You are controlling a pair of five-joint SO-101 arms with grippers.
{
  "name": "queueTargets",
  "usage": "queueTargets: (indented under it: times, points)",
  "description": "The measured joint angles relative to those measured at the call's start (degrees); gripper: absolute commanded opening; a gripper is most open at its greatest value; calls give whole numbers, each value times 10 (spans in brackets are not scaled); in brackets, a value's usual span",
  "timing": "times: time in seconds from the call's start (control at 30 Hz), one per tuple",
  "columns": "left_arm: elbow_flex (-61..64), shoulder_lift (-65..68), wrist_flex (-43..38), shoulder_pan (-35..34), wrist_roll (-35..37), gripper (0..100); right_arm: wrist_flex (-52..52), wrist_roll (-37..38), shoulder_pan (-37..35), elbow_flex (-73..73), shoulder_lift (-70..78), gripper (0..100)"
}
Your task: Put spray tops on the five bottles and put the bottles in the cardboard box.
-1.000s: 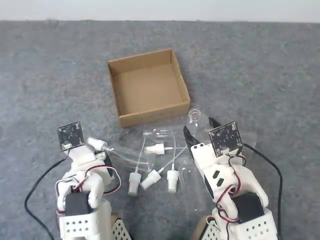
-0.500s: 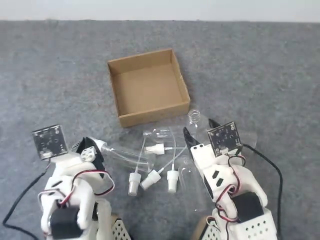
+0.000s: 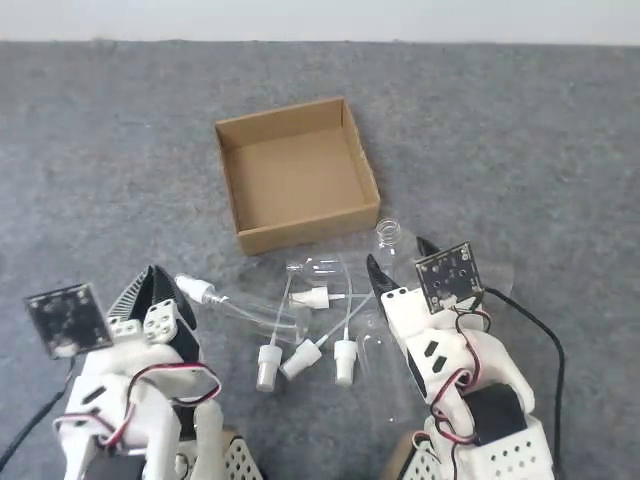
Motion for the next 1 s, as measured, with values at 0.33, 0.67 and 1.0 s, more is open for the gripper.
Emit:
queueTargets:
  times: [0.33, 0.67, 1.0]
  points:
    - [-15, 0, 1, 1, 0, 12, 0, 0, 0, 0, 0, 6]
    - [-105, 217, 34, -23, 2, 12, 0, 0, 0, 0, 0, 6]
    - [-177, 321, 119, -34, 0, 12, 0, 0, 0, 0, 0, 6]
